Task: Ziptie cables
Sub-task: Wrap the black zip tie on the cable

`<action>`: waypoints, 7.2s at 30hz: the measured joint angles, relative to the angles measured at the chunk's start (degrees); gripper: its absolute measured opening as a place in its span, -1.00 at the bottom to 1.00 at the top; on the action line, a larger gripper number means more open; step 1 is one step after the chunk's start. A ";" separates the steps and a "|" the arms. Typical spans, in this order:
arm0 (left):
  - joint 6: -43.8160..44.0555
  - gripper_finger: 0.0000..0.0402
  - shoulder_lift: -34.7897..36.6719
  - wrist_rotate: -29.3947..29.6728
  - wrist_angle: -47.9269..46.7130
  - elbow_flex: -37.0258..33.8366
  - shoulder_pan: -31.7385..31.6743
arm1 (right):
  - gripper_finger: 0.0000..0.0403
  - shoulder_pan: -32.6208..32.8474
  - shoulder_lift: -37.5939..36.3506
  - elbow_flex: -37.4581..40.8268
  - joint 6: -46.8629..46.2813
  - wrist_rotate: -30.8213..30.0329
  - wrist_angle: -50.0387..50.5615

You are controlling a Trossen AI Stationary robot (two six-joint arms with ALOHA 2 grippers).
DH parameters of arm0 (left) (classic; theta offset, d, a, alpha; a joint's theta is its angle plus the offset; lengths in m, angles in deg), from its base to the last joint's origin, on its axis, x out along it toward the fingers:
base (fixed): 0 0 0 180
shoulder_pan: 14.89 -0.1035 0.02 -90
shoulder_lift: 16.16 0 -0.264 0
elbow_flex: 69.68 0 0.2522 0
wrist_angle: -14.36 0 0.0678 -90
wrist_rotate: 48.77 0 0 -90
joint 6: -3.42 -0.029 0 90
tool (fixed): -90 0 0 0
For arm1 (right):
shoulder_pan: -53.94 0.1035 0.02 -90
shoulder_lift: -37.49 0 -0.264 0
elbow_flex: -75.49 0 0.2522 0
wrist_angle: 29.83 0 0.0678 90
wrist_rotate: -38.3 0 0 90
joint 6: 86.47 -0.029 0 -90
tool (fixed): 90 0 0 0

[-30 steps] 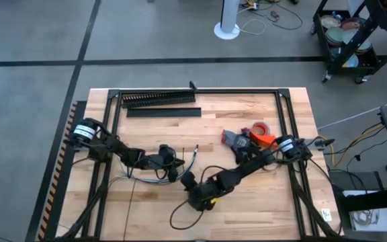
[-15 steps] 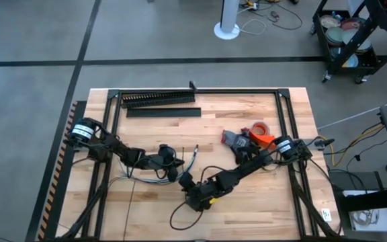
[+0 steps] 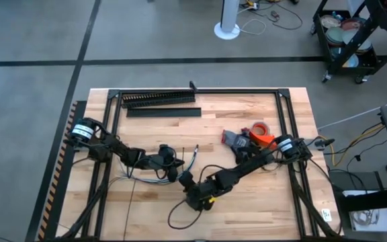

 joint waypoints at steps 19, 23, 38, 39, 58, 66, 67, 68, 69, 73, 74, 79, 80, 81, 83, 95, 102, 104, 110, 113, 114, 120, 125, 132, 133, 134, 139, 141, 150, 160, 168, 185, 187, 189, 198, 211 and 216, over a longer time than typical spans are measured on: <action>1.69 -1.00 0.03 -0.16 -1.64 0.07 0.06 | -0.46 -0.66 3.71 -4.15 14.70 2.86 5.24; -0.91 -1.00 -0.04 -1.13 -1.16 -0.07 0.11 | -0.45 -0.22 3.83 -4.06 13.41 3.08 3.51; -9.56 -1.00 -0.07 -5.92 -1.25 -0.20 0.39 | -0.67 2.34 4.43 -1.90 17.39 -0.13 -0.44; -9.77 -1.00 -0.07 -5.87 -1.19 -0.20 0.47 | -0.66 2.66 4.43 -1.89 17.06 -0.87 -0.61; 3.99 -1.00 0.11 -1.73 -0.20 0.15 0.24 | -0.73 8.56 3.57 0.60 7.63 -15.20 -0.03; 4.07 -1.00 0.16 -2.06 -0.98 1.80 0.28 | -0.57 7.05 4.06 2.40 8.28 -13.46 -6.36; 3.98 -1.00 0.15 -2.12 -1.05 1.93 0.31 | -0.56 6.49 4.09 2.43 7.16 -12.57 -6.96; 3.74 -1.00 0.13 -2.21 -1.34 2.08 0.34 | -0.54 5.89 4.11 2.43 5.81 -11.96 -7.86; 3.55 -1.00 0.13 -2.36 -1.43 2.17 0.37 | -0.53 5.34 4.11 2.43 4.53 -11.68 -8.51; 3.22 -1.00 0.13 -2.95 -1.45 2.15 0.37 | -0.51 3.84 4.17 2.40 -0.59 -9.46 -11.24; 3.20 -1.00 0.15 -2.99 -1.48 2.12 0.37 | -0.51 3.63 4.04 2.40 -1.99 -8.33 -11.69; 2.37 -1.00 0.17 -3.43 -2.30 2.16 0.39 | -0.57 3.37 3.51 2.40 -3.88 -6.88 -12.81; 2.27 -1.00 0.17 -3.45 -2.35 2.16 0.42 | -0.59 3.31 3.39 2.40 -4.48 -6.89 -12.87; 2.29 -1.00 0.17 -3.45 -2.36 2.16 0.44 | -0.60 3.21 3.12 2.40 -5.97 -6.76 -13.81; 2.25 -1.00 0.17 -3.45 -2.42 2.16 0.44 | -0.63 3.15 2.11 2.40 -9.18 -5.14 -13.76; 1.41 -1.00 0.17 -3.85 -2.75 2.24 0.44 | -0.41 6.61 2.47 2.27 -9.81 -2.33 -8.81; 2.40 -1.00 0.17 -3.06 -2.66 2.29 0.44 | -0.15 5.06 4.17 2.06 -12.98 -5.05 -10.87; 2.53 -1.00 0.17 -3.02 -2.75 2.40 0.45 | -0.12 4.82 4.68 1.97 -13.15 -6.19 -11.26; 3.85 -1.00 0.17 -2.78 -2.98 2.62 0.48 | -0.13 4.67 4.74 2.01 -8.43 -12.60 -11.09; 3.95 -1.00 0.17 -2.79 -3.04 2.62 0.48 | -0.15 4.60 4.34 2.12 -6.44 -14.42 -10.50; 4.01 -1.00 0.17 -2.82 -3.04 2.62 0.48 | -0.16 4.48 4.21 2.12 -6.06 -14.68 -10.23; 4.07 -1.00 0.17 -2.97 -3.04 2.64 0.48 | -0.21 3.36 3.73 2.02 -5.61 -16.19 -5.41; 4.07 -1.00 0.17 -2.99 -3.04 2.64 0.50 | -0.25 3.01 3.56 2.01 -4.33 -17.74 -3.43; 4.07 -1.00 0.17 -3.37 -3.08 2.64 0.51 | -0.31 2.77 1.73 2.30 -2.09 -20.92 3.37; 4.06 -1.00 0.17 -3.39 -3.08 2.64 0.55 | -0.32 2.70 1.58 2.40 -2.29 -21.98 3.80; 4.02 -1.00 0.17 -3.39 -3.08 2.64 0.55 | -0.33 2.70 1.34 2.36 -2.43 -22.77 4.25; 4.02 -1.00 0.17 -3.41 -3.06 2.64 0.59 | -0.37 2.48 0.97 2.47 -3.70 -22.56 5.57; 3.98 -1.00 0.17 -3.41 -3.06 2.64 0.59 | -0.39 2.49 0.89 2.47 -4.03 -21.45 5.25; 3.65 -1.00 0.17 -3.59 -3.04 2.64 0.61 | -0.35 2.16 3.20 2.33 9.10 -13.50 -1.06; 4.07 -1.00 0.17 -3.78 -3.04 2.64 0.61 | -0.28 2.55 3.58 2.23 11.73 -9.02 -6.63; 4.07 -1.00 0.17 -3.82 -3.18 2.64 0.61 | -0.33 5.57 3.32 2.23 7.87 -6.21 -6.72; 4.10 -1.00 0.17 -3.85 -3.09 2.64 0.61 | -0.31 5.57 5.07 2.12 -1.25 -5.76 -11.97; 4.11 -1.00 0.17 -3.85 -3.08 2.64 0.61 | -0.33 5.17 4.92 2.12 -1.20 -7.30 -11.41; 4.10 -1.00 0.17 -3.85 -3.05 2.64 0.61 | -0.34 4.77 4.83 2.12 -0.86 -7.80 -10.56; 4.11 -1.00 0.17 -3.87 -3.02 2.64 0.61 | -0.30 3.19 4.40 2.05 0.98 -12.81 -4.59; 4.11 -1.00 0.17 -3.87 -3.06 2.64 0.61 | -0.37 2.13 2.49 2.01 -4.37 -17.79 8.16; 4.13 -1.00 0.17 -3.87 -3.06 2.64 0.66 | -0.34 2.05 0.76 2.03 -10.95 -18.24 15.57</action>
